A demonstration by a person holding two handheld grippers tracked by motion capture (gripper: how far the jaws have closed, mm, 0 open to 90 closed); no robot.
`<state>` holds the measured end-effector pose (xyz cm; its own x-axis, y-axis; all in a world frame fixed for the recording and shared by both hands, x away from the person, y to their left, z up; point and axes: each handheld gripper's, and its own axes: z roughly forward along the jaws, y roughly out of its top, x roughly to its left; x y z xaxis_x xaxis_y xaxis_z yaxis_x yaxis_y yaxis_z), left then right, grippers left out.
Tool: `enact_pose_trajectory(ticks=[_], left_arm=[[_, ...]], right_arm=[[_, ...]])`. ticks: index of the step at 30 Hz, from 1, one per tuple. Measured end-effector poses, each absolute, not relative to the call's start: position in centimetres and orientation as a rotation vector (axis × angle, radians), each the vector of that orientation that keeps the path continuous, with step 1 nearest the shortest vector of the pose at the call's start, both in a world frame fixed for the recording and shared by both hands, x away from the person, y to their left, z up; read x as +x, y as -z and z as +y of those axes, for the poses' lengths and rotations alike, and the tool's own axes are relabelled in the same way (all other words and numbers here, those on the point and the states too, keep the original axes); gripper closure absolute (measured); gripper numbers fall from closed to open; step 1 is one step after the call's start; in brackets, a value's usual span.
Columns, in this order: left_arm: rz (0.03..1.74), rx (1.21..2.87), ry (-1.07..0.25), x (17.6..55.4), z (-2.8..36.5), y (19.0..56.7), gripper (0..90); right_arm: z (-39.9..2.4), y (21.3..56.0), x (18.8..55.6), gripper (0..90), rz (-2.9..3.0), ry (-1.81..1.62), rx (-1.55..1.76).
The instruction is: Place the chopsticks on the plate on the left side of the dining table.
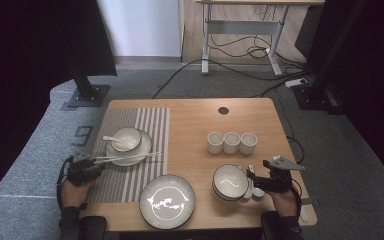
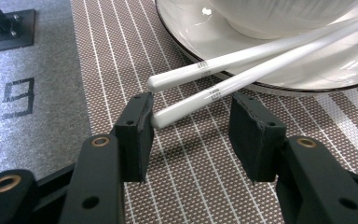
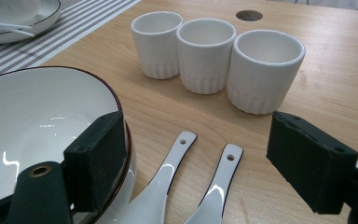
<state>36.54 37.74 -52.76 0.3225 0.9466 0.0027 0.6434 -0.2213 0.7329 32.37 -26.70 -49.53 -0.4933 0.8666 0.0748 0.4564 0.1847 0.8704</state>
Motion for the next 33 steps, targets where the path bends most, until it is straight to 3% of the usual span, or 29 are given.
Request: enact_pose_trajectory(ticks=[13,31,33], left_arm=[[1.418,1.939,-0.619,36.8,37.9,52.7,48.2],[1.330,1.898,-0.623,35.4,37.1,51.3,14.6],[1.305,1.894,-0.615,35.2,36.5,51.2,14.0]], right_arm=[[-26.8,49.5,32.4,19.5,2.025,-1.250,1.243],[-27.1,49.5,32.2,19.5,2.011,-1.252,1.251],[-27.1,49.5,32.2,19.5,2.009,-1.252,1.252]])
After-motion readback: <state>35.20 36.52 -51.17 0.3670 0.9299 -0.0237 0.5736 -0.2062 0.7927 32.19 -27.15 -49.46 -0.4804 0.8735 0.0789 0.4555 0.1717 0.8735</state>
